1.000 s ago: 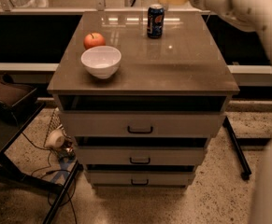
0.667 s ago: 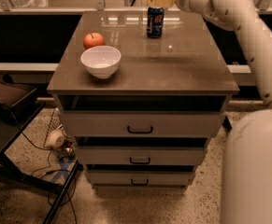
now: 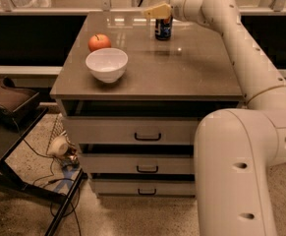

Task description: Pick pepsi can

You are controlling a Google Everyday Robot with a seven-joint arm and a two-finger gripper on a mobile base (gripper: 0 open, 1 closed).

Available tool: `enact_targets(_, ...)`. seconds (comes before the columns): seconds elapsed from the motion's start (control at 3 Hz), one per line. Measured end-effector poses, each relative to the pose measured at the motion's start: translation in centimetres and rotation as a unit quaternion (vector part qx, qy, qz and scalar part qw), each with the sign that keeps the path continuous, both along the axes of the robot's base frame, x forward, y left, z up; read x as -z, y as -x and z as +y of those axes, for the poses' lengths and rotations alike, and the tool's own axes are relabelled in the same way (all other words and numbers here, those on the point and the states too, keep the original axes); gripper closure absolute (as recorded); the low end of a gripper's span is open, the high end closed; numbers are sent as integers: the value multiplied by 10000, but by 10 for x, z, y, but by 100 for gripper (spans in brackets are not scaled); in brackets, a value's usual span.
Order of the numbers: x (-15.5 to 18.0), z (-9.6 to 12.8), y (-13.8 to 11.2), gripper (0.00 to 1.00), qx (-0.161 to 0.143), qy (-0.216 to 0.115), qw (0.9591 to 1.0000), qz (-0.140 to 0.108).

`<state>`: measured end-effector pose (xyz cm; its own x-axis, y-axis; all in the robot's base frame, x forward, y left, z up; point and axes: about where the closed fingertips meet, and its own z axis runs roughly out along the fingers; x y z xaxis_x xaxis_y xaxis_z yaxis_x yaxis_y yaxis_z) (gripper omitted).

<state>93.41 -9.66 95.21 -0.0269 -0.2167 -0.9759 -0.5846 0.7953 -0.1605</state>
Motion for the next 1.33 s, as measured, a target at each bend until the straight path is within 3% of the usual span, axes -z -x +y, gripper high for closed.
enact_targets(0.33, 15, -16, -12, 0, 200, 52, 9996, 187)
enact_targets(0.67, 31, -17, -13, 0, 196, -95, 9985, 500)
enact_targets(1.0, 42, -4, -13, 0, 50, -294, 9969, 725)
enact_targets(1.33, 50, 3, -15, 17, -39, -504, 9954, 819)
